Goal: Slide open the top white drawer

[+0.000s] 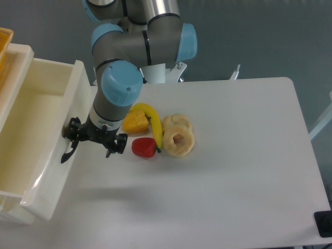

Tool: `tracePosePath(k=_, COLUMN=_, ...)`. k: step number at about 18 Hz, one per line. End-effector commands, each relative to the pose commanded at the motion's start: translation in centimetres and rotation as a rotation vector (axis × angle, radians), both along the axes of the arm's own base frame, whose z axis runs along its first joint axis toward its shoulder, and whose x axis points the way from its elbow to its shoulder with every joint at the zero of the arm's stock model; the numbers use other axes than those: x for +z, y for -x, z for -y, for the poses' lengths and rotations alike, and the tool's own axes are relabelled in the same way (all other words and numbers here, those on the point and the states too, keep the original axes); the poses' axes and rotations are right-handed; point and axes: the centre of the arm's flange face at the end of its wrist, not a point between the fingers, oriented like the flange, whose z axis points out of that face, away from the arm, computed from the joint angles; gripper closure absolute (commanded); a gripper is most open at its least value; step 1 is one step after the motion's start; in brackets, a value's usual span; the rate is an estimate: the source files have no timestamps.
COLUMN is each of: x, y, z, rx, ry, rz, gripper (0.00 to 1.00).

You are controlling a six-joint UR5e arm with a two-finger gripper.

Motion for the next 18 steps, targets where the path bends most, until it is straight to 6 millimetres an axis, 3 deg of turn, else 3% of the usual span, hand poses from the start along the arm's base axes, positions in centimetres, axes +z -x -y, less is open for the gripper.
tracePosePath(k=18, x=1.1, y=6.2, z=2.6, rx=0.095, ry=-0.022, rz=-0.018, gripper=0.00)
